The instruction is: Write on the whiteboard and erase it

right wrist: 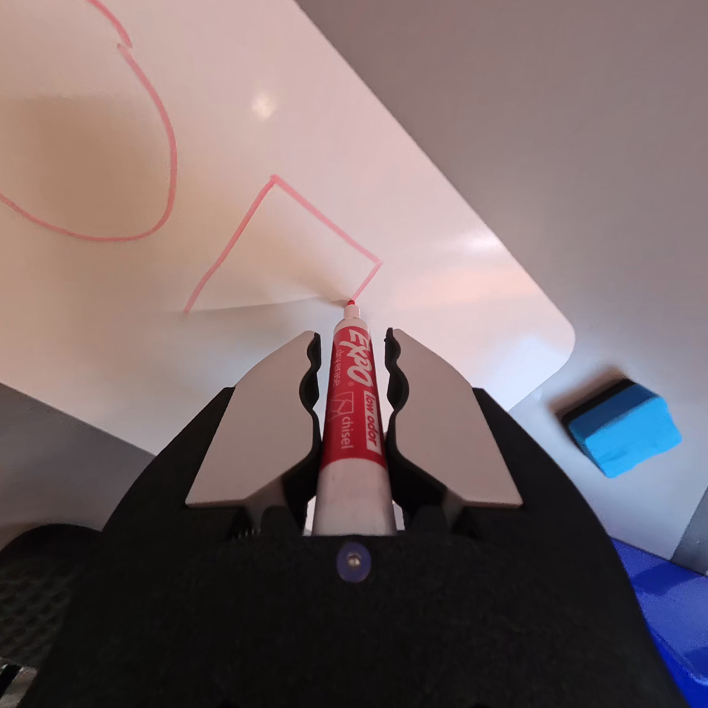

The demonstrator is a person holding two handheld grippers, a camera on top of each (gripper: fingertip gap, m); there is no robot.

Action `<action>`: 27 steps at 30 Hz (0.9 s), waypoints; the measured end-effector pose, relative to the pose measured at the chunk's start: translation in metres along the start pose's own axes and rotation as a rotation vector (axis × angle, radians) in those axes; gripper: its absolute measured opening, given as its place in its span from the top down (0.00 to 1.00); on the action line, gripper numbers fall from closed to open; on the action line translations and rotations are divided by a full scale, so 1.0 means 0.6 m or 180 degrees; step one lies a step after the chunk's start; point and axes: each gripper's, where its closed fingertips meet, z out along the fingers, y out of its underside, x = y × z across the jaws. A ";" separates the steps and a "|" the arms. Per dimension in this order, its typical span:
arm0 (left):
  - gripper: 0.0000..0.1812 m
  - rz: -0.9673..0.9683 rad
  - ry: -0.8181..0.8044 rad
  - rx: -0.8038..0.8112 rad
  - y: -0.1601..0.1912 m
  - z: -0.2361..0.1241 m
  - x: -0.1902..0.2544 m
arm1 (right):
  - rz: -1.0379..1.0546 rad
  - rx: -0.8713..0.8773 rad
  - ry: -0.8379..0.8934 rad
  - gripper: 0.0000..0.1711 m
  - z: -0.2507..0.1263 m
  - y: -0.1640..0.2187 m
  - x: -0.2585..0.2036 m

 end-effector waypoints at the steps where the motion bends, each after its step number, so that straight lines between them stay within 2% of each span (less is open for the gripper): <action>1: 0.89 0.0001 -0.0002 0.0000 0.000 0.000 0.000 | 0.0017 -0.0010 -0.0009 0.81 -0.002 0.008 -0.006; 11: 0.89 0.0009 -0.0011 -0.0009 0.001 0.000 -0.002 | 0.0266 -0.0026 0.0002 0.81 -0.014 0.077 -0.043; 27: 0.89 0.0040 -0.0012 -0.0026 0.002 -0.002 -0.003 | -0.0059 0.0268 -0.0286 0.81 -0.008 0.002 -0.135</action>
